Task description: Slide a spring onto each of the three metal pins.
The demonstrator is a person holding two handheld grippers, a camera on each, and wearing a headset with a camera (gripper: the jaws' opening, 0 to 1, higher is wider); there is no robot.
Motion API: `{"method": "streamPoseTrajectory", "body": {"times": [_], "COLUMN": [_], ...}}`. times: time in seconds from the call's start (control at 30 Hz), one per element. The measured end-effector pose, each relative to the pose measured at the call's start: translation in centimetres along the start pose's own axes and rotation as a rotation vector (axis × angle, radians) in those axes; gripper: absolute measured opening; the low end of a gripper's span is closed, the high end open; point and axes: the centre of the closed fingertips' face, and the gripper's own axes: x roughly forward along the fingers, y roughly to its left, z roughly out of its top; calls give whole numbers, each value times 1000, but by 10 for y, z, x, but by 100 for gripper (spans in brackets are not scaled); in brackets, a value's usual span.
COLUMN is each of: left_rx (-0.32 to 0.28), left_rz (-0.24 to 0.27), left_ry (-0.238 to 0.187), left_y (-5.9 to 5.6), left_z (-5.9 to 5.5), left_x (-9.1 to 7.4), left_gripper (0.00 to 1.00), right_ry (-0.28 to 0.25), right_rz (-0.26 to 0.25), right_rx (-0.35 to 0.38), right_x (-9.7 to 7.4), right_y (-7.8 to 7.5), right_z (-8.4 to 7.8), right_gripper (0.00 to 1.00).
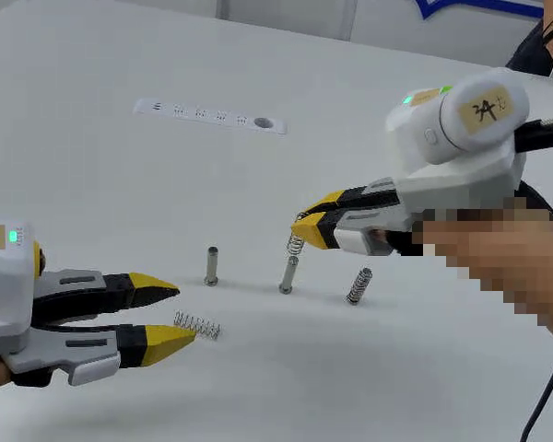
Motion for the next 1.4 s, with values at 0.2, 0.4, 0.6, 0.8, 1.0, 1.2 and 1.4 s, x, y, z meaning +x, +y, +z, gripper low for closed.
{"method": "streamPoseTrajectory", "body": {"times": [0.2,0.4,0.6,0.8,1.0,1.2,1.4], "left_rx": [-8,-18,-27,-30,-32,-30,-30], "left_rz": [10,16,18,19,19,19,22], "left_ry": [6,4,7,10,13,15,15], "left_y": [1,1,2,4,5,6,7], "left_z": [-2,-4,-7,-8,-9,-9,-8], "left_x": [-1,-2,-1,-2,-2,-2,-2], "left_gripper": [37,38,38,37,37,37,37], "right_ry": [5,30,47,51,55,77,101], "right_rz": [-18,-15,-15,-18,-17,-18,-24], "right_rx": [53,64,68,77,90,79,64], "right_x": [14,27,33,35,46,59,68], "right_y": [-10,-15,-18,-19,-18,-16,-18], "right_z": [-8,-22,-29,-33,-44,-61,-73], "right_gripper": [11,11,11,11,11,12,12]}}
